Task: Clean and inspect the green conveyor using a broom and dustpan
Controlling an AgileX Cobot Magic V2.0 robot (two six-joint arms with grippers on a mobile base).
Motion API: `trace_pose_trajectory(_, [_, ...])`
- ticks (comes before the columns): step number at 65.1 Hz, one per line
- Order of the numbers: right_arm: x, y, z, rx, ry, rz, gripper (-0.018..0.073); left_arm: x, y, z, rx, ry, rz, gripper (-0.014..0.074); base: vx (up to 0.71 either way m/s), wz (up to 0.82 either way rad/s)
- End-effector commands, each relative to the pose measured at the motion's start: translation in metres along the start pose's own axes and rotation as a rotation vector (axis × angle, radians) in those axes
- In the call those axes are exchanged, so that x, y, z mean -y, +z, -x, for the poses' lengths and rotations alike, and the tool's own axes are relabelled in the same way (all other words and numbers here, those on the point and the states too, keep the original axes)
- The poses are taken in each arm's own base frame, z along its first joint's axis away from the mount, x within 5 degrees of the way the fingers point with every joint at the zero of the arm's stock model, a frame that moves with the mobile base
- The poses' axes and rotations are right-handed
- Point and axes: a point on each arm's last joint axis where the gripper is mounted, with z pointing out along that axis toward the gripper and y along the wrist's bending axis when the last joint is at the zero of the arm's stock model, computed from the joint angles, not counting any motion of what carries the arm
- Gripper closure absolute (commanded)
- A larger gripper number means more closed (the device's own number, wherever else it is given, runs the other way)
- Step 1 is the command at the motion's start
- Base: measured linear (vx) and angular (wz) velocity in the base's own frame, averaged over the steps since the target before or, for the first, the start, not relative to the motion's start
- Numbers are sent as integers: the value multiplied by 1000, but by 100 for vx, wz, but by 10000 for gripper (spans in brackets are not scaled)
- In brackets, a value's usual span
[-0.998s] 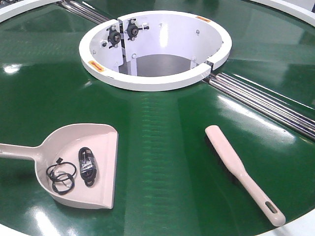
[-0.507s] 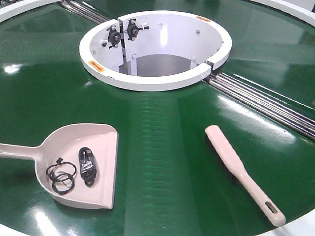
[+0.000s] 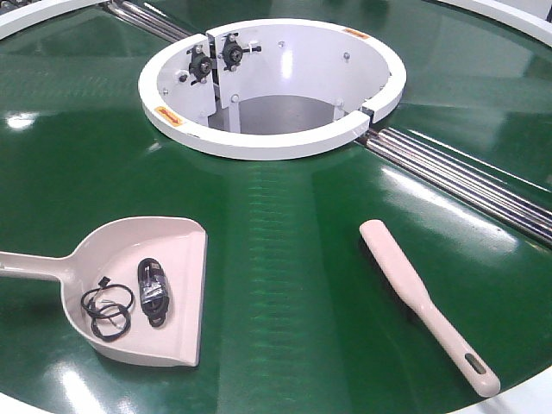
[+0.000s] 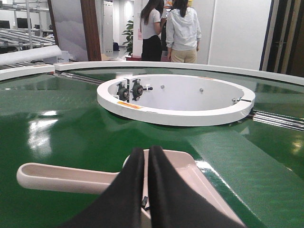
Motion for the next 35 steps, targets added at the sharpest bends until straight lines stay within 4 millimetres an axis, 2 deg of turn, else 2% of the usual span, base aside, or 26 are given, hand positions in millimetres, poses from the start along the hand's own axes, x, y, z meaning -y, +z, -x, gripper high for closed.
trace_pose_trajectory(1, [0, -1, 6, 84, -2, 4, 568, 1, -1, 4, 74, -11, -8, 602, 0, 0])
trace_pose_trajectory(35, [0, -1, 5, 73, -1, 4, 568, 1, -1, 4, 74, -11, -8, 602, 0, 0])
